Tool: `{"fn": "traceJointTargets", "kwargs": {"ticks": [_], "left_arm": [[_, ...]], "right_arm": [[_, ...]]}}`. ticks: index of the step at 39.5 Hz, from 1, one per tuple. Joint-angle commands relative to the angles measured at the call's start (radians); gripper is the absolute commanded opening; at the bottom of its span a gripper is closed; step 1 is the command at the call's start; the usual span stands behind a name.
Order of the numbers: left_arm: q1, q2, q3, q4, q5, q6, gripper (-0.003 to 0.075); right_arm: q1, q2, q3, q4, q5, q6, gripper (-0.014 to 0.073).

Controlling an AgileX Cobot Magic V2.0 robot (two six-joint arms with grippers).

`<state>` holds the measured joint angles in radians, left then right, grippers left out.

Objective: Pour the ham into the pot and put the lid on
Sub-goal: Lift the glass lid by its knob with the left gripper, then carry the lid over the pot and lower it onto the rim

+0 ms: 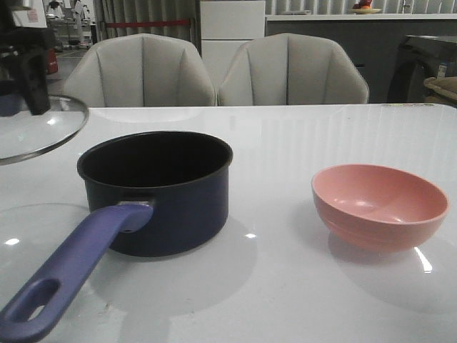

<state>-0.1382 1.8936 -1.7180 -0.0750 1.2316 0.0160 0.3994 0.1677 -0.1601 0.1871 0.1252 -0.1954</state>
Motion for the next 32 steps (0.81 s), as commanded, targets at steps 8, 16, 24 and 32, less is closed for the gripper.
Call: {"fn": "traceJointTargets", "kwargs": {"ticks": [8,16,24,32], "left_arm": [[-0.157,-0.061,-0.090,-0.012,0.057,0.016,0.0115],[-0.240,-0.061,-0.090,-0.012,0.057,0.023,0.0115],[-0.289,-0.061,-0.090,-0.009,0.057,0.031,0.0115],[-0.323,-0.061,-0.090,-0.009,0.057,0.048,0.0115]], "right_arm": [[-0.003,0.009,-0.028,-0.008,-0.083,-0.007,0.0160],[-0.003,0.009,-0.028,-0.008,-0.083,-0.007,0.0160],[-0.003,0.009,-0.028,-0.008,-0.083,-0.007,0.0160],[-0.003,0.009,-0.028,-0.008,-0.083,-0.007,0.0160]]}}
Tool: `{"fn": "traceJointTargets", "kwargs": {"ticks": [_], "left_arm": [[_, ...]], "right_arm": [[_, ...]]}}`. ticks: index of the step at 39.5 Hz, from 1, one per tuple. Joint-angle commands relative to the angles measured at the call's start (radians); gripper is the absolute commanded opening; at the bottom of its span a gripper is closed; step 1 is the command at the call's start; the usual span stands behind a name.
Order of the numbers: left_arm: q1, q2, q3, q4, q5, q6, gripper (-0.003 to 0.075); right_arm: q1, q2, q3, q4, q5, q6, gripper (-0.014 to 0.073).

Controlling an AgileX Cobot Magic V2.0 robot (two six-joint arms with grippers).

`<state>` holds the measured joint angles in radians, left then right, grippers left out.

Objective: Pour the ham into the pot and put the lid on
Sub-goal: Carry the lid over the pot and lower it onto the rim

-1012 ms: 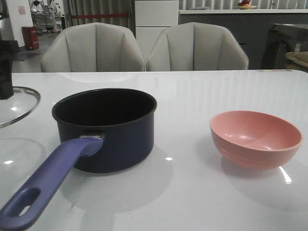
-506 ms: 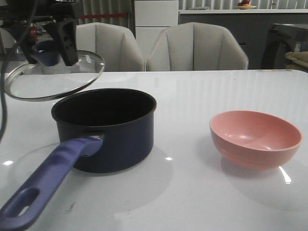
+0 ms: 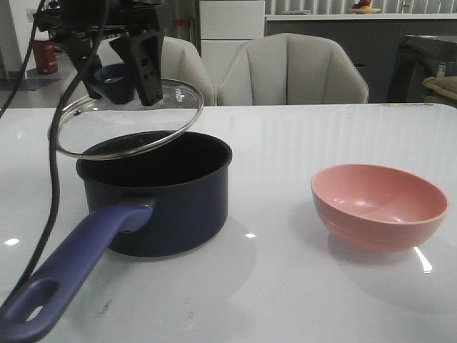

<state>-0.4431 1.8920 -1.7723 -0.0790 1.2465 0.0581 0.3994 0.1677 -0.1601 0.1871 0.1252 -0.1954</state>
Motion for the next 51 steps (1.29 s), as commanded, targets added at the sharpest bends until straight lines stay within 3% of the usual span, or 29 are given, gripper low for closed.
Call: {"fn": "traceJointTargets", "kwargs": {"ticks": [1,21,51], "left_arm": [[-0.024,-0.059,-0.035,-0.005,0.042,0.006,0.0115],[-0.094,-0.010,-0.035,-0.011,0.042,0.036,0.0115],[-0.094,0.000,-0.035,0.079,0.041,0.036,0.0115]], "right_arm": [[-0.003,0.009,-0.028,-0.008,-0.083,-0.007,0.0160],[-0.003,0.009,-0.028,-0.008,-0.083,-0.007,0.0160],[-0.003,0.009,-0.028,-0.008,-0.083,-0.007,0.0160]]}}
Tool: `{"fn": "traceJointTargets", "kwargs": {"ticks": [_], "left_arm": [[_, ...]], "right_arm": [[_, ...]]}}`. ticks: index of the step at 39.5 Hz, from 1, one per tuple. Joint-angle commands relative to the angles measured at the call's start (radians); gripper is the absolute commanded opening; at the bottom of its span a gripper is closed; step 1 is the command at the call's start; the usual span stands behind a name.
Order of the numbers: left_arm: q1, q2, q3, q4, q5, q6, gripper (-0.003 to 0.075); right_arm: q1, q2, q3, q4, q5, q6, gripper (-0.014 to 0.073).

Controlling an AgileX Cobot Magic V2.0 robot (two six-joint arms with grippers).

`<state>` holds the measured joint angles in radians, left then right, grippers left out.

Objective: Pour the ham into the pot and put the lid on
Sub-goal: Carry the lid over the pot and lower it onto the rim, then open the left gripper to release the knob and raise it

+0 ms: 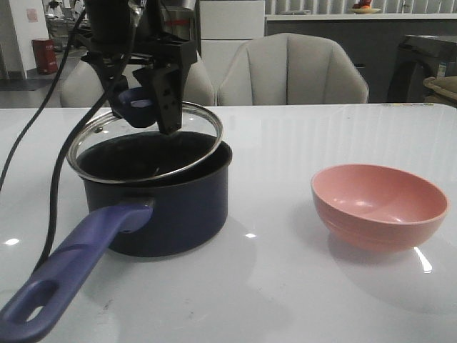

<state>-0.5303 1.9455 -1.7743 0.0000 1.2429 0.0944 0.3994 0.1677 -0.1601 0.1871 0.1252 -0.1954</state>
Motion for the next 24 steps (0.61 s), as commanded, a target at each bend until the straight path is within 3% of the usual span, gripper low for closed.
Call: {"fn": "traceJointTargets", "kwargs": {"ticks": [1,24], "left_arm": [[-0.007,-0.053,-0.033,-0.006,0.044,0.000,0.0115],[-0.007,0.006,-0.039,-0.032,0.044,0.000,0.0115]], "right_arm": [[-0.003,0.009,-0.028,-0.008,-0.083,-0.007,0.0160],[-0.003,0.009,-0.028,-0.008,-0.083,-0.007,0.0160]]}}
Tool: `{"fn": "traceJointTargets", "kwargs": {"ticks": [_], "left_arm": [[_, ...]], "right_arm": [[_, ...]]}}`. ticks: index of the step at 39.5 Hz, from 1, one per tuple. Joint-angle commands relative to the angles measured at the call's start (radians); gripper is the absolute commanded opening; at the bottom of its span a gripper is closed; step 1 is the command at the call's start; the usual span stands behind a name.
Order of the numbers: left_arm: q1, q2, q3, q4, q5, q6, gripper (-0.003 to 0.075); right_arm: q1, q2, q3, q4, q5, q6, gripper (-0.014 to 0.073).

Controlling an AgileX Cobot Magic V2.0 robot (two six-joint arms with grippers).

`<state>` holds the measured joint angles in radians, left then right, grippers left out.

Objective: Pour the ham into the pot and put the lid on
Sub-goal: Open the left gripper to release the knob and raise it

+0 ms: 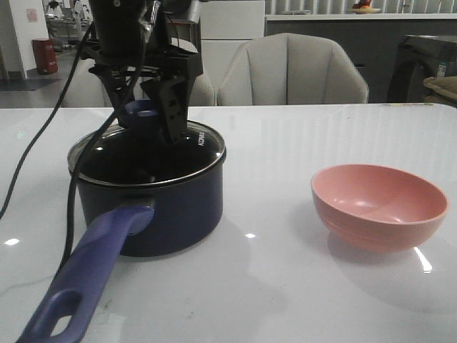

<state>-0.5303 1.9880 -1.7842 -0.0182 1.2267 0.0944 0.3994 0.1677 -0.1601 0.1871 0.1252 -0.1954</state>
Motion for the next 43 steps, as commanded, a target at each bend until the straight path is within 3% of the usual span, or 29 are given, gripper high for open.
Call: {"fn": "traceJointTargets", "kwargs": {"ticks": [1,9,20,31,39,43], "left_arm": [[-0.007,-0.034,-0.034,-0.013,0.060,0.000,0.0115],[-0.007,-0.034,-0.055,-0.026,0.060,0.000,0.0127],[-0.007,-0.034,-0.069,-0.028,0.060,0.000,0.0366],[-0.007,-0.034,-0.071,-0.028,0.060,0.000,0.0433],[-0.007,-0.041,-0.071,-0.032,0.060,-0.003,0.0602],[-0.007,-0.047,-0.071,-0.032,0.060,-0.008,0.0620]], "right_arm": [[-0.003,0.009,-0.028,-0.008,-0.083,-0.007,0.0160],[-0.003,0.009,-0.028,-0.008,-0.083,-0.007,0.0160],[-0.003,0.009,-0.028,-0.008,-0.083,-0.007,0.0160],[-0.003,0.009,-0.028,-0.008,-0.083,-0.007,0.0160],[-0.003,0.009,-0.028,-0.008,-0.083,-0.007,0.0160],[-0.003,0.009,-0.028,-0.008,-0.083,-0.007,0.0160]]}}
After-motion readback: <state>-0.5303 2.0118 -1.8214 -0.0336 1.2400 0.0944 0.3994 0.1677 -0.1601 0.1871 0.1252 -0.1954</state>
